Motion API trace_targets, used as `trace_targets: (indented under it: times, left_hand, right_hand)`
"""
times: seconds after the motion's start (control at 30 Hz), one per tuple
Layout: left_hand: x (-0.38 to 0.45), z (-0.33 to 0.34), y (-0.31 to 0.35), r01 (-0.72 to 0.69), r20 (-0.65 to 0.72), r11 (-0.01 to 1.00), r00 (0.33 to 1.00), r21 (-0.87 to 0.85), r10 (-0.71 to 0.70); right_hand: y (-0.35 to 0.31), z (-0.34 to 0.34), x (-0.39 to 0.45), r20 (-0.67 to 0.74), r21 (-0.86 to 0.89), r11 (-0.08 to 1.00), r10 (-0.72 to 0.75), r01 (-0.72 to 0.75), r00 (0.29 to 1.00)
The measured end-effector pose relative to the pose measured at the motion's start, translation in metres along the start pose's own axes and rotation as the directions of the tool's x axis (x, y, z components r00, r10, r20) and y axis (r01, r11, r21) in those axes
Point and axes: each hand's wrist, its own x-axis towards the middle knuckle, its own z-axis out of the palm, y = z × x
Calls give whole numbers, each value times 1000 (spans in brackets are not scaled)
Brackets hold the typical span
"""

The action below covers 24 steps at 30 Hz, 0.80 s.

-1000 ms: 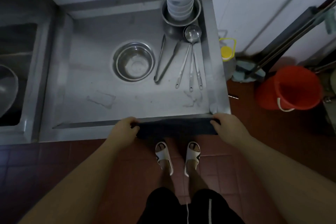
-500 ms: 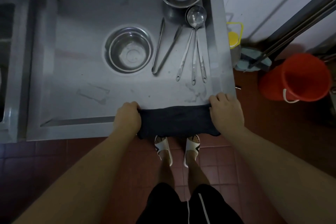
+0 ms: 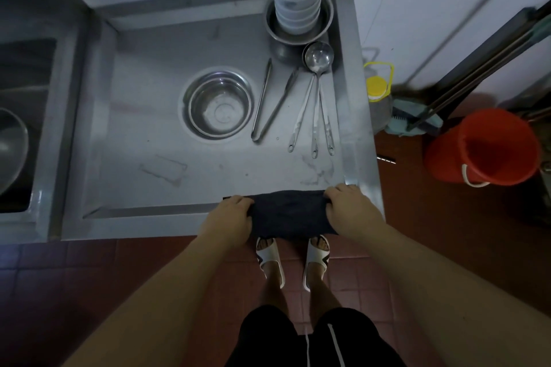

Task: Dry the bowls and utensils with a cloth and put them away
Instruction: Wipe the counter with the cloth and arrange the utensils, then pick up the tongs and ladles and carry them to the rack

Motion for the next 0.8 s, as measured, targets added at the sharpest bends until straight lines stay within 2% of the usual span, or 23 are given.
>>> trace_targets:
  times: [0.33,0.47,0.67,0.8]
  left_hand:
    - [-14,-44,19,49,-78,999,996,-22,-51]
    - [2,-65,19,35,-111,999,993,-8,-35]
    - [54,-100,9,-13,-139,1000,990,5,14]
    - [90,-122,8,-59,-165,996,984,65,69]
  right_hand:
    - [-14,-54,11,-91,169,980,122,-106,988]
    - [-28,-75,41,-75,262,946,217,-191,973]
    - [-51,-92,97,-63,354,879,362,-318,930]
    - [-64,-100,133,-82,395,820,481,-415,873]
